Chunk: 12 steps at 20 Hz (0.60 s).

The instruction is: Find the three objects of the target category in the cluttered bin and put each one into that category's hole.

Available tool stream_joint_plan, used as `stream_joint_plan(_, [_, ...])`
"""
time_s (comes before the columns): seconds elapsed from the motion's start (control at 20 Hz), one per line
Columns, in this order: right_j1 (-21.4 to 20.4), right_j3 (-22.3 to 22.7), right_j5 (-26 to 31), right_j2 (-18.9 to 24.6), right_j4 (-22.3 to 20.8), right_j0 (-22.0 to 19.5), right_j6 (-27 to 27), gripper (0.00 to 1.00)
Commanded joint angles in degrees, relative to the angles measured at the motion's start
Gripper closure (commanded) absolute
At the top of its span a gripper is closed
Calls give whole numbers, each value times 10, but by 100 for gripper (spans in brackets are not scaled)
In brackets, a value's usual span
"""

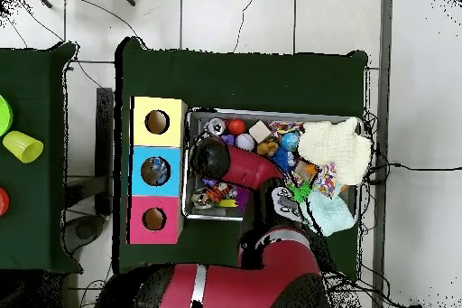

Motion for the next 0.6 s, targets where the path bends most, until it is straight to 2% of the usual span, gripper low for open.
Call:
stream_joint_plan(0.05, [8,37,-39,79,-15,6,63,0])
stream_joint_plan(0.6, [-9,61,-48,100,-13,-4,70,0])
